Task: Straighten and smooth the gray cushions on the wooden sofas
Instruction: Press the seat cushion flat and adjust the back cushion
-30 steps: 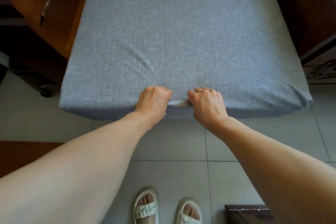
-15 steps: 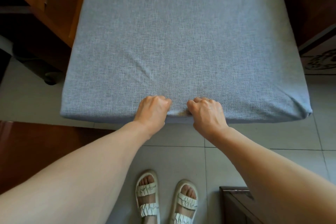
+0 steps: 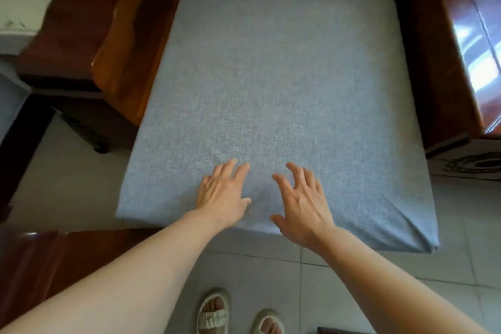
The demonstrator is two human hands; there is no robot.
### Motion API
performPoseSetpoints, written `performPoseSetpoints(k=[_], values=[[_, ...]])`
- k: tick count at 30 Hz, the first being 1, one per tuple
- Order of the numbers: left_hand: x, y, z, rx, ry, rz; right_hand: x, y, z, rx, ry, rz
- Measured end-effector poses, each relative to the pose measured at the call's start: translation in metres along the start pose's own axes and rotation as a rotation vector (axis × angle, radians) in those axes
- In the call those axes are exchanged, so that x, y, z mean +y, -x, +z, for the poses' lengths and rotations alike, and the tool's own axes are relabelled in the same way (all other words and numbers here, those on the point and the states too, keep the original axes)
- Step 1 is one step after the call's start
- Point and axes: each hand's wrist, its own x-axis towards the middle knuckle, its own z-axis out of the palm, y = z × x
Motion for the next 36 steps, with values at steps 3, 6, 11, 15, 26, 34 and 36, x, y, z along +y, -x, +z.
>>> performPoseSetpoints(k=[3,6,11,15,26,34,36], values=[[0.005,-0.019,-0.043,0.015,0.028,-0.047,-0.001,-0.019,-0.041,-0.01,0.011,0.005],[0.007,-0.041,-0.081,0.07,0.051,-0.058,-0.003,-0.046,-0.078,0.001,0.004,0.017],[-0.015,-0.104,-0.137,0.102,0.06,-0.087,-0.007,-0.123,-0.129,0.089,0.024,0.019],[-0.053,-0.18,-0.178,0.094,0.073,-0.1,-0.017,-0.213,-0.154,0.128,-0.022,0.051],[-0.124,-0.321,-0.214,0.217,0.011,-0.078,-0.041,-0.391,-0.151,0.169,-0.23,0.074],[-0.155,-0.42,-0.249,0.719,0.216,-0.149,-0.046,-0.518,-0.205,0.849,-0.408,-0.031],[-0.168,-0.429,-0.207,0.589,0.182,-0.187,-0.028,-0.523,-0.163,0.458,-0.085,-0.039]])
